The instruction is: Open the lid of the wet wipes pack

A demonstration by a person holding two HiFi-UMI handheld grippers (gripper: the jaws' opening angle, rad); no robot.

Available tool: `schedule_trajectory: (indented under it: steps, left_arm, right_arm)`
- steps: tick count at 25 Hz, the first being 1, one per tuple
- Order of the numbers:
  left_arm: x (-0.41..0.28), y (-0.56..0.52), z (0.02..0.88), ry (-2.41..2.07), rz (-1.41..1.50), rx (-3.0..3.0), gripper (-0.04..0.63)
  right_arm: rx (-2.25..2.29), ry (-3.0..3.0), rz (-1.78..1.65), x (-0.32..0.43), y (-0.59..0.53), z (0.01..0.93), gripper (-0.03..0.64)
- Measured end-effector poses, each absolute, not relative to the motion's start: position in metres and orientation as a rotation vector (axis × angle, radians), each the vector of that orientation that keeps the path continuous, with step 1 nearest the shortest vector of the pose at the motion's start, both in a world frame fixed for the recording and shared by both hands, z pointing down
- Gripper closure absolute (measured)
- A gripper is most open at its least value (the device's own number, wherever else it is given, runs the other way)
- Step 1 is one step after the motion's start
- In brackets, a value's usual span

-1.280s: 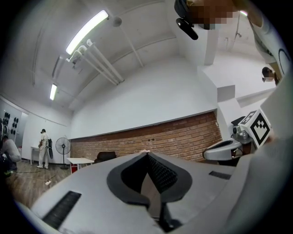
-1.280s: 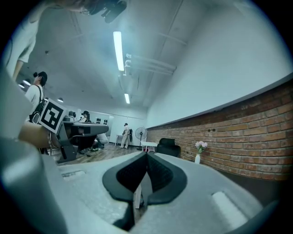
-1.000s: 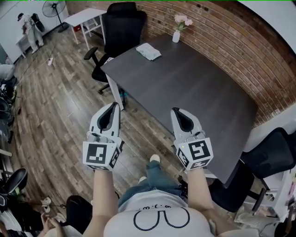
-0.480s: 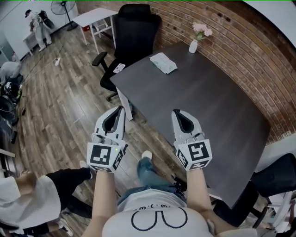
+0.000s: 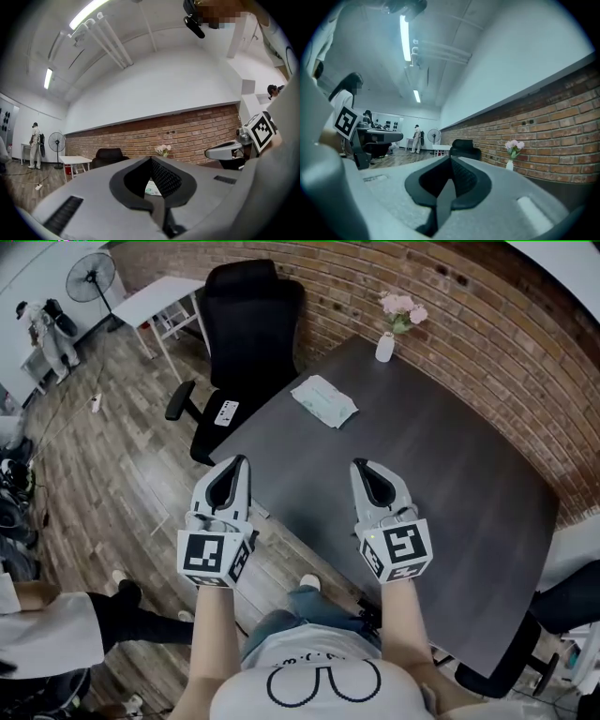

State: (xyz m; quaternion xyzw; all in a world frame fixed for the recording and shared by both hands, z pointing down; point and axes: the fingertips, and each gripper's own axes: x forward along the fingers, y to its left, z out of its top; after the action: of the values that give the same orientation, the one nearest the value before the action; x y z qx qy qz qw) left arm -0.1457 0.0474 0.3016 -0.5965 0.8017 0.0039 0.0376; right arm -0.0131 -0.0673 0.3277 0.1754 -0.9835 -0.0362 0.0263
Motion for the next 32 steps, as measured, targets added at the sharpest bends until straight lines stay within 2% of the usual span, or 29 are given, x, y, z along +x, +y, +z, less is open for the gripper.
schedule_trajectory:
  steps: [15,21,32]
  left_arm:
    - [-0.251,-0.079,0.346,2.276,-0.046,-2.173,0.597]
    - [-0.297,-0.142,0.362,2.108,-0.129,-2.394,0.597]
    - [-0.348,-0.222,0.425,1.846,-0.313,-2.742,0.589]
  right_arm:
    - [0.936,-2.870,-0.069,-0.064,-0.157,0.356,0.620]
    - [1.139,-2.759,-0.027,-0.108,-0.185,0.363,0.620]
    - [1.166,-2.629,0.079,-0.190,-0.231,0.407,0.618]
